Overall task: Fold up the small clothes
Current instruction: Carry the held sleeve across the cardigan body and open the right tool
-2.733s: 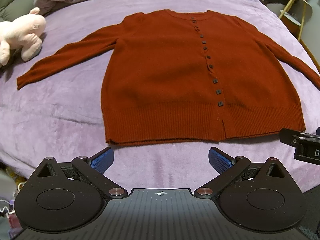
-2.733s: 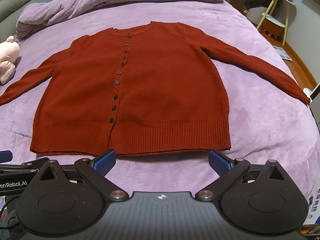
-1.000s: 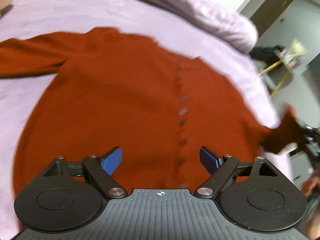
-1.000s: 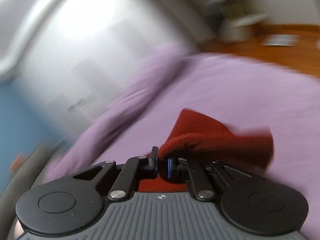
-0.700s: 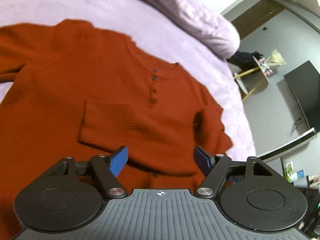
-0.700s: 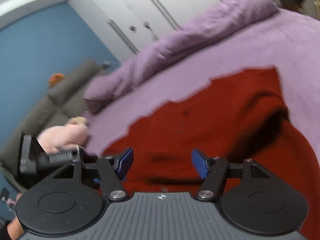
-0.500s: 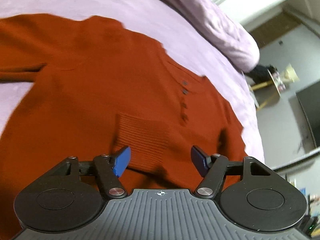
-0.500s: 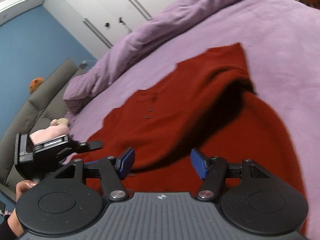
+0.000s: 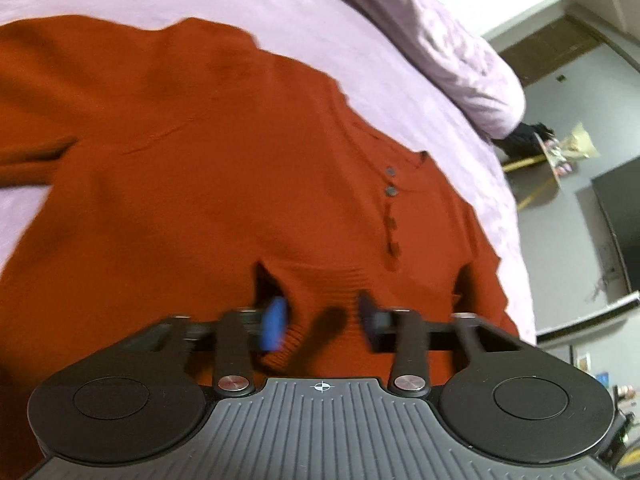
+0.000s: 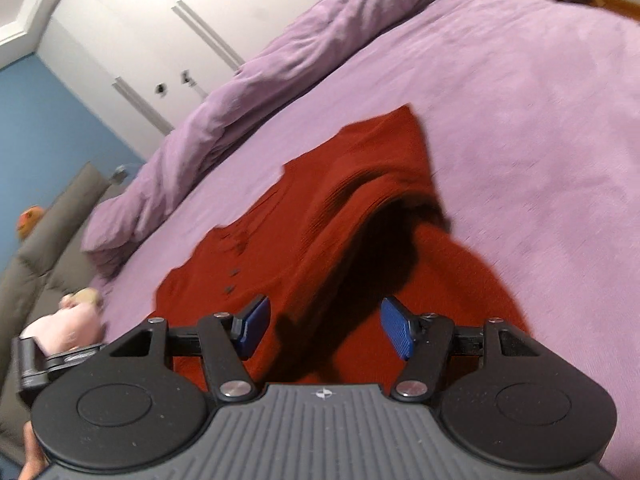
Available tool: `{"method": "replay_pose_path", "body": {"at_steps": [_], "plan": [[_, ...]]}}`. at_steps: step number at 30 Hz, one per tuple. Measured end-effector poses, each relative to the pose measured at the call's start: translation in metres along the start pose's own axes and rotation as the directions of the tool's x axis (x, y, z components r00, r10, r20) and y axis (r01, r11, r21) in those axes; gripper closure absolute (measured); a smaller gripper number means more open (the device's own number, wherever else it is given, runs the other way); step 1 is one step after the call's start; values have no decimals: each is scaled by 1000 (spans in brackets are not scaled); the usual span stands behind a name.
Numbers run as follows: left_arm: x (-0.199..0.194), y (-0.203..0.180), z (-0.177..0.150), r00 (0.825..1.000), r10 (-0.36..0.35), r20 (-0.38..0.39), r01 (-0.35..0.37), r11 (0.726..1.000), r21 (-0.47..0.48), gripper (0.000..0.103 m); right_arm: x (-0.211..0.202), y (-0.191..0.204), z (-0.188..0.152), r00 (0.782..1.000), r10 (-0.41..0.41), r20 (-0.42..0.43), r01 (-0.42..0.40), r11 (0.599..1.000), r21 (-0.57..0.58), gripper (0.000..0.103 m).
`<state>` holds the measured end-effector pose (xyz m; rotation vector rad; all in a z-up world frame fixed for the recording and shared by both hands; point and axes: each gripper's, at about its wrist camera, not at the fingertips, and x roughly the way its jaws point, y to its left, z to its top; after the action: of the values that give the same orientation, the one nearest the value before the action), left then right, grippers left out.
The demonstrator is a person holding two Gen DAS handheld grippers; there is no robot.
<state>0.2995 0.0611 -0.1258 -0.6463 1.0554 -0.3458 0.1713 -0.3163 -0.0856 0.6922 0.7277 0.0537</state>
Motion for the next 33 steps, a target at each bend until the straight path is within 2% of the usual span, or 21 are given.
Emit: {"method": "replay_pose_path", "body": {"at_steps": [1,5,7,9,11,14,17,20,22,24,27,29,31,33], "plan": [[4,-2,2,1000,-9,-15,9,1000,8,89,3,-2,3,1000,15,-3,-15,1000,22,40],[13,-15,9,1000,18,-9,-18,996,89,96,19,-8,16,998,58,-10,-57,993,105,41],[8,-24,19,1000,19,23,-22,992,128,97,25,-6,22,997,70,-18,-67,991,117,46],[-8,-32,34,996,16,85,-30,986,163,97,26,-3,25,997,70,-9,-69,992,105,46],[-24,-37,50,989,15,150,-42,983,179,97,25,0,27,998,53,-16,-52,996,68,46],[-48,-36,69,966,58,252,-113,971,209,97,17,3,27,998,56,-40,-55,998,23,46],[-54,-21,76,952,125,281,-185,962,202,97,1,10,31,998,58,-24,-59,997,-53,46],[-50,0,73,958,146,249,-188,970,153,97,-6,16,42,1000,8,26,-6,994,-112,41],[-46,9,67,959,163,232,-201,969,147,97,4,16,53,998,-44,38,48,993,-105,35],[-42,16,65,960,176,218,-209,969,136,97,28,15,64,995,-96,10,97,987,-126,32],[-41,24,69,962,171,213,-200,972,120,97,63,18,73,979,-202,-9,196,959,-207,33],[-38,21,70,962,164,217,-194,973,127,97,78,20,74,973,-232,-18,221,946,-237,45],[-36,17,72,961,161,224,-196,970,143,97,89,22,73,962,-271,-23,255,929,-268,85],[-35,11,74,957,159,242,-202,966,162,97,92,29,70,952,-304,19,294,899,-326,93]]}}
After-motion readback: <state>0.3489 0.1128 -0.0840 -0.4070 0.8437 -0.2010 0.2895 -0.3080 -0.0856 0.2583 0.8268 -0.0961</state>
